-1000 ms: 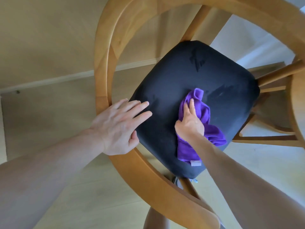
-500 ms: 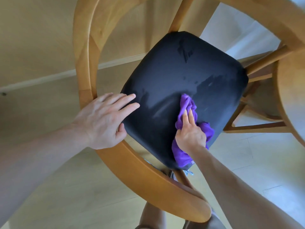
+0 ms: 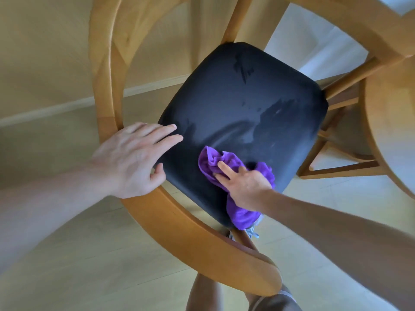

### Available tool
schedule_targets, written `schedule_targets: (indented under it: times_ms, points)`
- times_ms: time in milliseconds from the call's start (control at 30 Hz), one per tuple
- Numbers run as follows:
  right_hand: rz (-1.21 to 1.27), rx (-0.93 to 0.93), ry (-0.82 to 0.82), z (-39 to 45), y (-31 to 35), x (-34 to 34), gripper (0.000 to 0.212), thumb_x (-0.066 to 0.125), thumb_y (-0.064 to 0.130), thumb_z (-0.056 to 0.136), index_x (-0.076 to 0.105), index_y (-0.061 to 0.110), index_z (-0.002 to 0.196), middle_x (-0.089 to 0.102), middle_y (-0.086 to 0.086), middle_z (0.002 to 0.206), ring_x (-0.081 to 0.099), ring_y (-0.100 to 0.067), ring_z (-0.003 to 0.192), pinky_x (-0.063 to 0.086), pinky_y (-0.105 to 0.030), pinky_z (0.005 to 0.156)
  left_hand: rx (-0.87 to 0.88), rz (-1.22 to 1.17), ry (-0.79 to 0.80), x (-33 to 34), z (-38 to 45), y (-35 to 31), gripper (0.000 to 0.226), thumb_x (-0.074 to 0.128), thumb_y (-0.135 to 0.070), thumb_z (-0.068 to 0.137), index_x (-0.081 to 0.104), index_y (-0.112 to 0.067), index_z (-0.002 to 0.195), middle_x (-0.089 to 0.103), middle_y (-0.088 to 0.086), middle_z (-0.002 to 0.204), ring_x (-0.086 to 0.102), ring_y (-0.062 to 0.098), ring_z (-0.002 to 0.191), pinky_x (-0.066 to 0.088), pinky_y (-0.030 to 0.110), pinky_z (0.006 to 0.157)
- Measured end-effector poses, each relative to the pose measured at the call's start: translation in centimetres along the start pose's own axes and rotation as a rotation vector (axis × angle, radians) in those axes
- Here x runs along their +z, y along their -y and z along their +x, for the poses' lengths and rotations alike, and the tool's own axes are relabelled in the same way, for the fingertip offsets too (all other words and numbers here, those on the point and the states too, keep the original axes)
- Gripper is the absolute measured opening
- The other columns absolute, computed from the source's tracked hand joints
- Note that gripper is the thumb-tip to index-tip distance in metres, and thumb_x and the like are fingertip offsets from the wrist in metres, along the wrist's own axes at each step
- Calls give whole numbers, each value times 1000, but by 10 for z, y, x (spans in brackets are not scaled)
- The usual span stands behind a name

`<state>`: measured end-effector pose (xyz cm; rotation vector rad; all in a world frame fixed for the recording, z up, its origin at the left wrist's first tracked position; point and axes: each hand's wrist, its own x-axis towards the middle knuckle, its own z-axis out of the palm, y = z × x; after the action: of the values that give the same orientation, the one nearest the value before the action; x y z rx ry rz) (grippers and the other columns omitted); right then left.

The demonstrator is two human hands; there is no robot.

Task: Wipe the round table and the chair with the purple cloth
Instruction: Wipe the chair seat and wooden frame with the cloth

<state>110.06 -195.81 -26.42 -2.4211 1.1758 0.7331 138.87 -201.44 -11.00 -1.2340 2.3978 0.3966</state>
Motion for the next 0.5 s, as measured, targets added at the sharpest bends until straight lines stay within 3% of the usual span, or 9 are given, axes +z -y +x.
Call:
schedule_targets:
  times_ms: [67,133,200,267,333,400,500]
  points:
    - [-30,103,-56,-5,-28,-2,65,48,26,96,29,36,157,18,4,165,59,-35,106,49,-39,62,-18,-3,-4,1,1,0,71,31,-40,86,46,-17,152,44,8,159,50,27,137,40,47,116]
    - [99,357,-159,-10,-43,-2,60,51,32,94,39,37,152,29,5,160,63,-35,99,52,-39,70,-95,-42,-14,2,3,-7,72,27,-44,87,39,-20,154,40,7,162,47,27,141,37,48,117]
    - [272,573,-229,-10,-36,0,61,56,33,91,43,34,150,30,4,158,63,-36,98,51,-38,70,-212,-111,-37,6,7,-23,73,21,-51,90,30,-25,158,31,5,167,38,26,148,33,47,120]
    - [380,663,-249,-7,-11,0,64,58,32,89,41,27,150,29,0,155,62,-37,100,48,-38,66,-271,-170,-49,13,14,-43,73,18,-56,93,22,-27,160,22,5,170,29,25,153,30,46,122]
    - [421,599,-214,-12,17,3,65,57,33,89,39,23,151,31,-2,151,63,-36,96,46,-36,62,-235,-206,-49,19,22,-61,72,23,-57,96,16,-27,161,16,5,172,22,24,155,26,45,124]
    - [362,412,-141,-32,35,14,63,54,35,89,40,23,150,34,0,148,63,-32,92,48,-35,60,-176,-219,-58,21,27,-68,69,31,-54,99,18,-26,161,15,4,172,21,23,156,24,44,125]
    - [361,192,-32,-64,36,32,53,49,37,88,47,27,140,37,4,144,60,-28,99,53,-36,64,-151,-264,-111,17,23,-68,65,36,-46,95,36,-23,155,32,3,166,32,21,151,31,41,123]
